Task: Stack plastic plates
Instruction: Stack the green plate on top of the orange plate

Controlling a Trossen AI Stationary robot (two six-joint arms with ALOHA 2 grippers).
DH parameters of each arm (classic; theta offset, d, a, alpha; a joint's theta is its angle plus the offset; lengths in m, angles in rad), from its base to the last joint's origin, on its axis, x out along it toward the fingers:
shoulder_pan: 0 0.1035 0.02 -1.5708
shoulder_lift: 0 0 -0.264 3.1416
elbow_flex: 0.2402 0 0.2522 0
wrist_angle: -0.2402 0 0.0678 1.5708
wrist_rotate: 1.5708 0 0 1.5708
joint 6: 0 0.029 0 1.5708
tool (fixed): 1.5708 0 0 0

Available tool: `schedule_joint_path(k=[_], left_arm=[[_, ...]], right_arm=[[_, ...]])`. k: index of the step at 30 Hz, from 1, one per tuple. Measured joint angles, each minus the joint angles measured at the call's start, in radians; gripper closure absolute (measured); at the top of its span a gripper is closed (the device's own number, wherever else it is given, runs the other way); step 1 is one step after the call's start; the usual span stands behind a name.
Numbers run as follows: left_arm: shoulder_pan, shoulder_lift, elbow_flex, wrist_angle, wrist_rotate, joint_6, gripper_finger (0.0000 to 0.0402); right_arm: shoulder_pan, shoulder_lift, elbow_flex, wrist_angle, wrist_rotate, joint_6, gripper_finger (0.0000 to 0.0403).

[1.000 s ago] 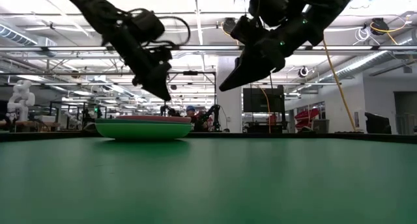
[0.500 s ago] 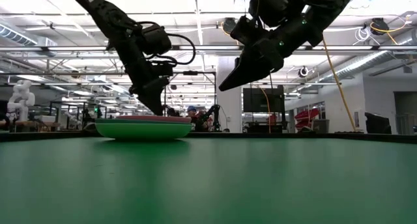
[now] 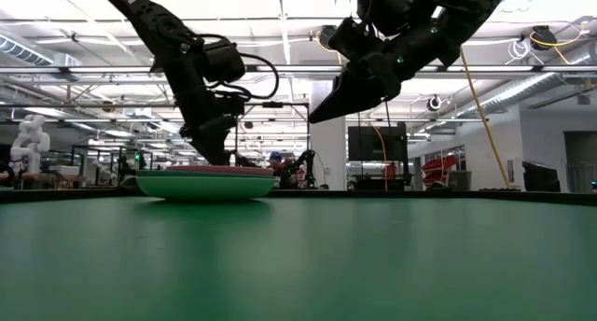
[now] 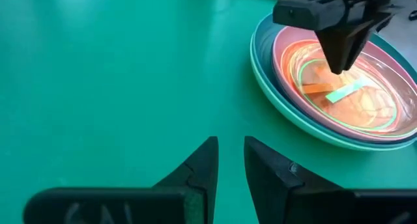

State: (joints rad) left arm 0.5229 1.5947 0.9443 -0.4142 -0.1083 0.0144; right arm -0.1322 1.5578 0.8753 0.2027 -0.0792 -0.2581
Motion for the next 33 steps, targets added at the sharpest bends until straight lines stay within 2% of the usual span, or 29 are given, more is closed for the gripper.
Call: schedule_joint_path(k=[26, 33], left_arm=[[-0.008, -0.019, 0.0, -0.242, -0.007, -0.046, 0.0328], [-0.006, -0.027, 0.027, -0.135, -0.008, -0.01, 0.0328]], right_arm=[[-0.005, 0.0, 0.0, 0.01, 0.0, -0.017, 0.0335], [-0.008, 0.0, 0.0, 0.017, 0.001, -0.023, 0.0335]])
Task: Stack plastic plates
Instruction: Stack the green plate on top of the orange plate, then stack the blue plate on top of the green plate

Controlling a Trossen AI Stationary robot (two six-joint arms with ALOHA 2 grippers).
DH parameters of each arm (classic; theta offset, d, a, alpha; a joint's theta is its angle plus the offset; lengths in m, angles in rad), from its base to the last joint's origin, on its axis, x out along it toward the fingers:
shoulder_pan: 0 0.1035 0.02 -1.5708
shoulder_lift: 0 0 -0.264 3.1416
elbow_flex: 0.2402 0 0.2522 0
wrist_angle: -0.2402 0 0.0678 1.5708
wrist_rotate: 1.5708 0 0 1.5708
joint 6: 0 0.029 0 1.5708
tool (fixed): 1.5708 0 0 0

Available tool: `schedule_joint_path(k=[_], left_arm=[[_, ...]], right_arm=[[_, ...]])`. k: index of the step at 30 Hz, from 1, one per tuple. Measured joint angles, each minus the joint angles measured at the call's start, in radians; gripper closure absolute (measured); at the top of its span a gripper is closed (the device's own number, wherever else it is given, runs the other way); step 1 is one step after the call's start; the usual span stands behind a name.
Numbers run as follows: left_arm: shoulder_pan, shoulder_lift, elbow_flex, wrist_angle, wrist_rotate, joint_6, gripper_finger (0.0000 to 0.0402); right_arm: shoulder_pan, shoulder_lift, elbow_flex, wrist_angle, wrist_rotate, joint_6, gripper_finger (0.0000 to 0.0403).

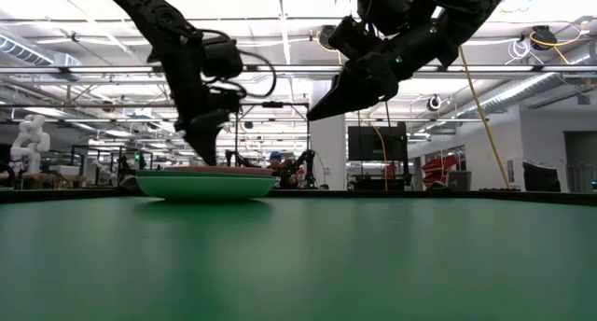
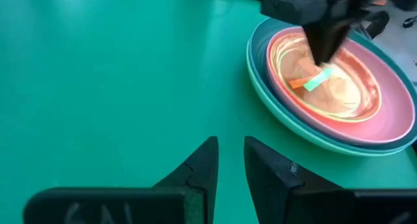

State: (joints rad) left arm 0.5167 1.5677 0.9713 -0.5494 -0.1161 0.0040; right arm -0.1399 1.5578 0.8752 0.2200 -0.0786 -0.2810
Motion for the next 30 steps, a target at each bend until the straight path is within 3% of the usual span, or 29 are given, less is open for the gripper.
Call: schedule_joint_path(k=[7, 11, 14, 18, 22, 30], left_arm=[[-0.004, -0.011, 0.005, 0.076, -0.034, 0.022, 0.0328], [-0.076, -0.095, 0.004, 0.079, -0.037, 0.01, 0.0328], [-0.152, -0.182, 0.004, 0.103, -0.041, 0.009, 0.0328], [-0.261, -0.306, 0.004, 0.144, -0.048, 0.014, 0.0328], [-0.352, -0.404, 0.004, 0.162, -0.05, 0.036, 0.0328], [-0.451, -0.487, 0.004, 0.117, -0.052, 0.048, 0.0328]], right_arm=[[-0.015, 0.0, 0.0, 0.023, 0.006, 0.016, 0.0335], [-0.015, 0.0, 0.0, 0.005, 0.052, 0.185, 0.0335], [0.008, 0.0, 0.001, -0.063, 0.02, 0.304, 0.0335], [0.064, 0.0, 0.041, -0.245, -0.05, 0.477, 0.0335], [0.151, 0.0, 0.14, -0.493, -0.053, 0.623, 0.0335], [0.317, 0.0, 0.373, -0.872, -0.037, 0.99, 0.0335]])
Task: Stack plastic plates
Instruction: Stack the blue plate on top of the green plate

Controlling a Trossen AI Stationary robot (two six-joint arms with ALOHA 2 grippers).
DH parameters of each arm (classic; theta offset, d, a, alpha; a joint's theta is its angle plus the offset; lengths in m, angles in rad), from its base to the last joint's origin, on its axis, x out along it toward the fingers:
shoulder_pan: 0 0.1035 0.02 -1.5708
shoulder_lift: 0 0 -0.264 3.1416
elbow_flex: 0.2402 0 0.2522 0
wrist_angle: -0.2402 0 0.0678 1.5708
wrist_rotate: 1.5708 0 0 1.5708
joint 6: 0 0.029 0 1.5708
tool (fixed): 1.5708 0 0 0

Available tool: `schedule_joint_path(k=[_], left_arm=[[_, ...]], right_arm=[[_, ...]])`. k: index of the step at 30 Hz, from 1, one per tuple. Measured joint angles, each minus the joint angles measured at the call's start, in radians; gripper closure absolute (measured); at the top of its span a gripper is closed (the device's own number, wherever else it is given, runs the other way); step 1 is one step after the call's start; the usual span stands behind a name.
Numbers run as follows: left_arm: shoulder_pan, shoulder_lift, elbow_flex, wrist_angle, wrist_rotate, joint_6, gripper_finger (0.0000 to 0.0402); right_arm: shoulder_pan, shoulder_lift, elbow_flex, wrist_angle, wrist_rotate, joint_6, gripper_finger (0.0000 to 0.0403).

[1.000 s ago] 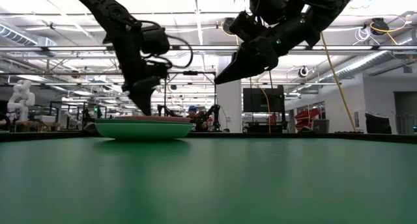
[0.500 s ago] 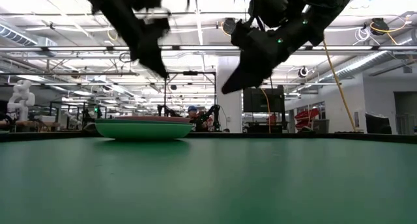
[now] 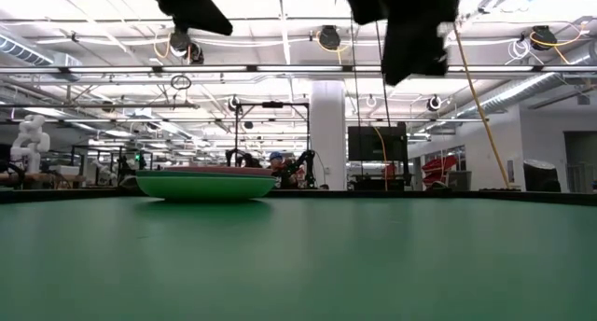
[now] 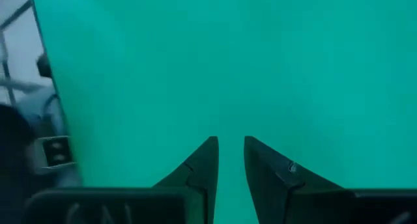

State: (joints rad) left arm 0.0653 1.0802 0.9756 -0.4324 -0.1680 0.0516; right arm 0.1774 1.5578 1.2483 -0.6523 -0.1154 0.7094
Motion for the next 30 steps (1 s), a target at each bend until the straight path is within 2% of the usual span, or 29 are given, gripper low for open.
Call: schedule_joint_path(k=[4, 9, 15, 20, 30], left_arm=[[-0.025, -0.004, 0.0, -0.016, 0.0, 0.0, 0.0328], [-0.051, -0.004, 0.0, -0.046, 0.0, 0.004, 0.0328], [-0.074, -0.004, 0.0, -0.067, 0.0, 0.007, 0.0328], [-0.08, -0.004, 0.0, -0.101, 0.0, 0.006, 0.0328], [-0.101, -0.003, -0.017, -0.121, -0.016, 0.0, 0.0328]], right_arm=[[0.066, 0.0, 0.051, -0.147, 0.006, 0.286, 0.0336], [0.159, 0.0, 0.055, -0.257, -0.098, 0.633, 0.0345], [0.265, 0.029, 0.055, -0.367, -0.195, 0.915, 0.0351], [0.34, 0.067, 0.055, -0.401, -0.208, 0.982, 0.034], [0.403, 0.197, 0.054, -0.447, -0.204, 1.005, 0.0263]])
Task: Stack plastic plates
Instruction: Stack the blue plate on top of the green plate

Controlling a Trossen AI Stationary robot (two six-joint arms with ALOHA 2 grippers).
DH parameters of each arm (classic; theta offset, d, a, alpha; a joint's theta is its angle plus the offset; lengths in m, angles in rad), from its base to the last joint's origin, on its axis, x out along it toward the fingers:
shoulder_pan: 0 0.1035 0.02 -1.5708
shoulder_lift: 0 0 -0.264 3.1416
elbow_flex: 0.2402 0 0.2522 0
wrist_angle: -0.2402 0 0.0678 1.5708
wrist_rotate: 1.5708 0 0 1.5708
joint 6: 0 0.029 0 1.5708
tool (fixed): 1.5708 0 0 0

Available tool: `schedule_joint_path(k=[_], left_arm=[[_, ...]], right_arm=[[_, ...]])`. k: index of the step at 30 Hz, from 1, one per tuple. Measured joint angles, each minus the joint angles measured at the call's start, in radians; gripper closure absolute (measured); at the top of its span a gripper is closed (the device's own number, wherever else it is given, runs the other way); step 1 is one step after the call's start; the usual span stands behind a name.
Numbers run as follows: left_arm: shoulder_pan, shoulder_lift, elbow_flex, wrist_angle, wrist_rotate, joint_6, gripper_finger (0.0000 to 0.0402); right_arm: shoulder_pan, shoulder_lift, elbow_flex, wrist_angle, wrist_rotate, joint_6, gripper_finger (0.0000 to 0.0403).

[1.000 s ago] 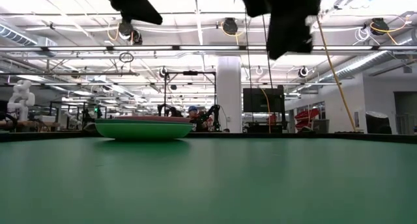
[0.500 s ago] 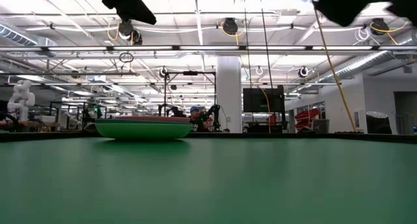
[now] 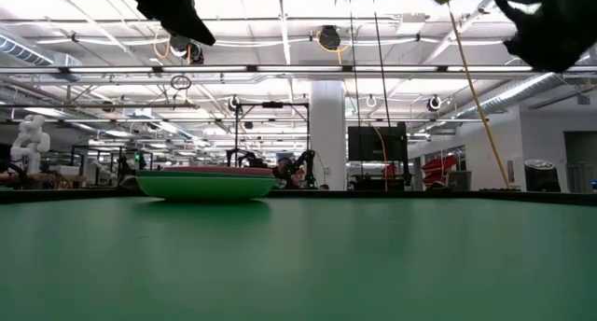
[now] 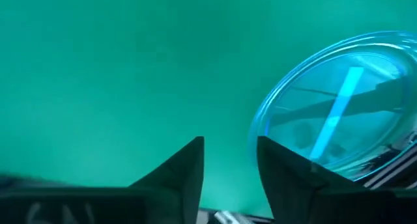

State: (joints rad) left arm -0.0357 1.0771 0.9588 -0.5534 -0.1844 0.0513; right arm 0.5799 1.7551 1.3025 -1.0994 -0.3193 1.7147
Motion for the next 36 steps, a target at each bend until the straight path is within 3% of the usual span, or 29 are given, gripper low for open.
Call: schedule_joint_path(k=[5, 21, 31, 36], left_arm=[[0.0, 0.0, 0.0, 0.0, -0.001, -0.001, 0.0328], [0.0, 0.0, 0.0, -0.025, -0.003, -0.02, 0.0328], [0.0, 0.0, -0.001, -0.028, -0.003, -0.027, 0.0328], [0.0, 0.0, -0.001, -0.028, -0.003, -0.027, 0.0328]], right_arm=[[0.005, 0.058, 0.0, -0.024, -0.036, -0.003, 0.0253], [0.005, 0.156, 0.0, -0.038, -0.051, -0.043, 0.0281], [0.005, 0.163, -0.003, -0.078, -0.046, -0.077, 0.03], [0.005, 0.163, -0.047, -0.017, -0.048, -0.072, 0.0309]])
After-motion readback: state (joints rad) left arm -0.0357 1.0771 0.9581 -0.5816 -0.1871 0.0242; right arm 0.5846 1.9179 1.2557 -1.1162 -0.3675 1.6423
